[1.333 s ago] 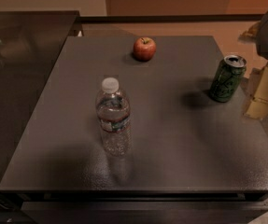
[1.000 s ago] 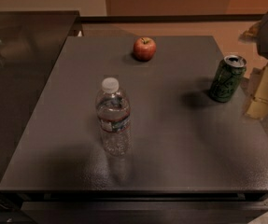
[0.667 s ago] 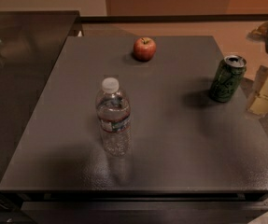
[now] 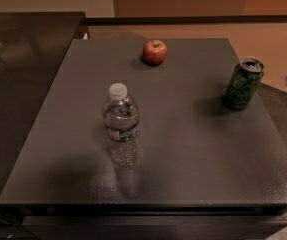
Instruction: Move green can near water bottle
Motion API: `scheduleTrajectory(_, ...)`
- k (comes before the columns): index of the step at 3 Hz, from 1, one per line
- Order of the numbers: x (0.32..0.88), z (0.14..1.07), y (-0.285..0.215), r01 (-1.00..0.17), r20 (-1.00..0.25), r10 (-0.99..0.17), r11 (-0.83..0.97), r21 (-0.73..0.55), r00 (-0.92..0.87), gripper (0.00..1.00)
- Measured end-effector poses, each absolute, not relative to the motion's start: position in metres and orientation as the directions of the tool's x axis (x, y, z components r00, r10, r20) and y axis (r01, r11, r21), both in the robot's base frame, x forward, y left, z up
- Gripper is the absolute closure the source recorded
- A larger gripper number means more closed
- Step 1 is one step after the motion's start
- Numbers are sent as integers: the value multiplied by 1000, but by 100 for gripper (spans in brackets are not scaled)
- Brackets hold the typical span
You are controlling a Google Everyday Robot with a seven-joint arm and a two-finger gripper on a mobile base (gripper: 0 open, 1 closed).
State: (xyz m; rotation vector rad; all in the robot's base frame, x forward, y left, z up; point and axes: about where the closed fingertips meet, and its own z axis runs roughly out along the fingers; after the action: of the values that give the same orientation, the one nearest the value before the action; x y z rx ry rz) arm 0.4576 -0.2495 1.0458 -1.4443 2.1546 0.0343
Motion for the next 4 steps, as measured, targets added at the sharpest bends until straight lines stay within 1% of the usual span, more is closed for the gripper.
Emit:
scheduleTrajectory(2,466,1086,-257,-843,-604,-744,496,-211,-286,0)
scheduleTrajectory(4,457,1075,-257,-828,-695,-651,543,-144,-306,0)
